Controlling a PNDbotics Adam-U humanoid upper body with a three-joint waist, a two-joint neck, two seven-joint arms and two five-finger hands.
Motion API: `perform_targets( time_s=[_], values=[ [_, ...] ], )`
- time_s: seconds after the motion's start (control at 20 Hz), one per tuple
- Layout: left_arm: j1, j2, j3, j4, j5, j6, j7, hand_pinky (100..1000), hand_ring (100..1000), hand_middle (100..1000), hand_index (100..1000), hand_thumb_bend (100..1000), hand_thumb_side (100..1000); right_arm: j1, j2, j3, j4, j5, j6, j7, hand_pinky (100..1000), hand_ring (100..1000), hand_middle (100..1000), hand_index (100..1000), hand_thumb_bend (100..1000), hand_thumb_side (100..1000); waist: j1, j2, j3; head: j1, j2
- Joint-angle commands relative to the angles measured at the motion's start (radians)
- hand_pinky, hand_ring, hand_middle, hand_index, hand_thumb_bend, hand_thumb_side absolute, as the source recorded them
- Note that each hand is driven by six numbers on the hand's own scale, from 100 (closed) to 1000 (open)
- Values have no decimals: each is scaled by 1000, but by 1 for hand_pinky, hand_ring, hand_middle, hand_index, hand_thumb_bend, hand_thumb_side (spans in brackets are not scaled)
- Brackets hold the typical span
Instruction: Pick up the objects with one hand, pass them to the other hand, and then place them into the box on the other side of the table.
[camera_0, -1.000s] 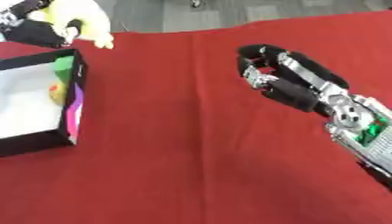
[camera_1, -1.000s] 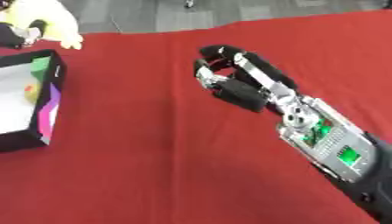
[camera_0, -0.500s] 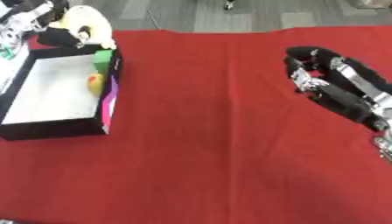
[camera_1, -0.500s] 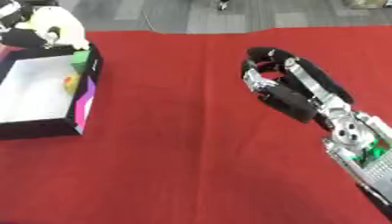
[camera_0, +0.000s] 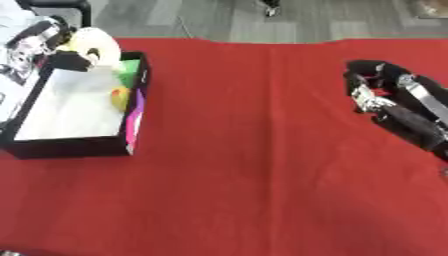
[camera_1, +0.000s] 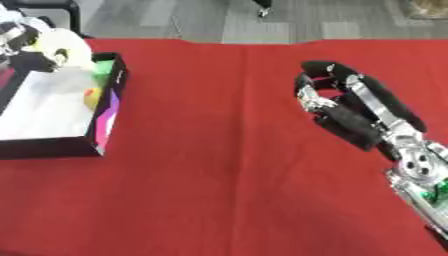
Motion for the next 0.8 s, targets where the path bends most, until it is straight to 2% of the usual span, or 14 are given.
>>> perform_targets(
  time_s=[0.05, 0.15, 0.25, 0.3, 0.4, 0.45, 0.5, 0.55, 0.6, 0.75, 0.8],
  values=[
    [-5, 40, 21, 6, -21, 4, 20, 773, 693, 488, 409, 100, 240, -6, -23, -17, -15, 4, -5, -7, 646, 837, 812, 890, 100, 754, -15, 2, -2, 3, -12],
    [6, 37, 28, 19, -35, 9, 40, 779, 703, 502, 441, 100, 215, -2, -21, -22, -15, 4, -10, -11, 646, 837, 812, 890, 100, 755, -21, 6, -4, 1, -12],
    [12, 35, 29, 26, -41, 4, 47, 794, 719, 534, 546, 100, 191, 0, -18, -24, -15, 5, -13, -15, 646, 836, 811, 889, 100, 733, -25, 10, -6, -2, -12],
    [14, 34, 28, 29, -46, 1, 47, 794, 719, 534, 546, 100, 191, 1, -17, -25, -15, 5, -13, -16, 646, 836, 811, 889, 100, 733, -26, 11, -6, -3, -11],
    [16, 33, 29, 35, -59, -1, 44, 805, 731, 577, 635, 100, 193, 1, -16, -26, -15, 4, -14, -17, 646, 835, 811, 889, 100, 714, -27, 14, -7, -5, -10],
    [18, 33, 30, 36, -65, -2, 41, 818, 756, 622, 696, 100, 286, 0, -16, -26, -15, 4, -14, -17, 646, 835, 811, 889, 100, 717, -27, 15, -7, -4, -10],
    [19, 33, 31, 38, -69, -2, 38, 835, 790, 683, 766, 126, 432, 0, -15, -26, -15, 3, -14, -17, 646, 835, 810, 888, 100, 724, -26, 16, -7, -4, -11],
    [20, 33, 34, 40, -73, 0, 37, 843, 809, 714, 804, 159, 521, 0, -15, -26, -15, 3, -13, -16, 646, 835, 810, 889, 100, 727, -27, 17, -7, -4, -14],
    [22, 33, 39, 43, -73, 8, 37, 861, 838, 753, 841, 240, 639, 0, -14, -25, -15, 3, -12, -15, 647, 835, 810, 889, 100, 730, -28, 17, -7, -7, -17],
    [25, 34, 47, 45, -71, 28, 46, 884, 860, 782, 874, 408, 792, 4, -14, -25, -15, 9, -17, -13, 648, 830, 808, 889, 100, 731, -32, 18, -10, -13, -17],
    [26, 35, 47, 45, -74, 33, 48, 886, 862, 784, 876, 435, 817, 5, -15, -25, -15, 11, -18, -13, 648, 830, 805, 889, 100, 731, -33, 18, -11, -14, -16]
  ],
)
